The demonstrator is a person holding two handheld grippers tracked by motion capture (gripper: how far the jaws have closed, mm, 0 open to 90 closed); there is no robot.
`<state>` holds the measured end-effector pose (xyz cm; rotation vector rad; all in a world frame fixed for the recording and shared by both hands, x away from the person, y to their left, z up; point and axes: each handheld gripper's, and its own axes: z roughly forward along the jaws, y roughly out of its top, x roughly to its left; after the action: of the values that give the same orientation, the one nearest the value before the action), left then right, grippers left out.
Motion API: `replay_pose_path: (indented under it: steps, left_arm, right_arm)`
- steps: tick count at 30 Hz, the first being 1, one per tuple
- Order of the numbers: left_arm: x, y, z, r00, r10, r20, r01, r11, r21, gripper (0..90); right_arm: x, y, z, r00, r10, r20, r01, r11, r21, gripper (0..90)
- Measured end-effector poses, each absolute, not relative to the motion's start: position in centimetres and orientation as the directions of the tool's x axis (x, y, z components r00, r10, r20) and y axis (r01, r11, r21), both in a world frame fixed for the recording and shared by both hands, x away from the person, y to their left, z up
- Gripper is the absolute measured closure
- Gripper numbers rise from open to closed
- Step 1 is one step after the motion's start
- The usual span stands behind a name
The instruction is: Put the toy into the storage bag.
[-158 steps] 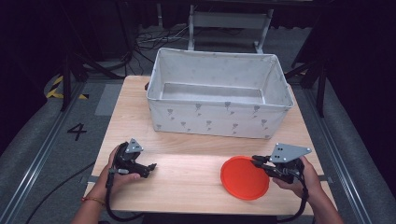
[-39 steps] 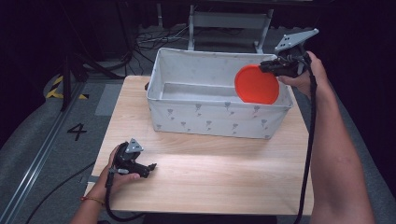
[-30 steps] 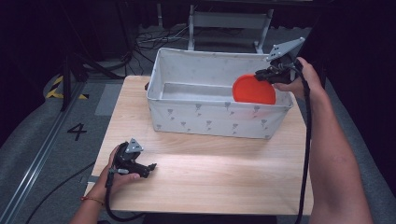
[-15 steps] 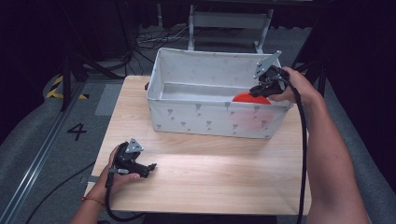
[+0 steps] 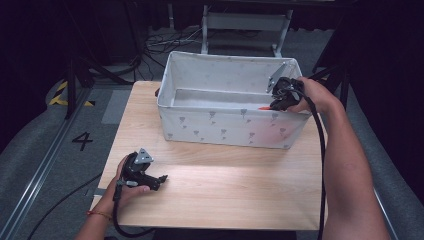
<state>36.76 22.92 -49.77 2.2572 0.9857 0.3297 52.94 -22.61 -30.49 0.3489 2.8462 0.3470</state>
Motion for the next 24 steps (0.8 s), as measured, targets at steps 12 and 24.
replay_pose_path:
  steps: [12, 24]
  left_arm:
    - [36.8, 22.9, -49.8, 0.687, 0.726, -0.023, 0.563, -0.512, 0.649, 0.3]
    - [36.8, 22.9, -49.8, 0.689, 0.724, -0.024, 0.561, -0.513, 0.650, 0.3]
  right_arm:
    - [52.8, -23.4, -30.7, -0.929, 0.292, -0.227, 0.233, 0.939, 0.253, 83.0]
    - [50.7, -24.6, -29.2, -0.862, 0.412, -0.294, 0.236, 0.841, 0.487, 69.2]
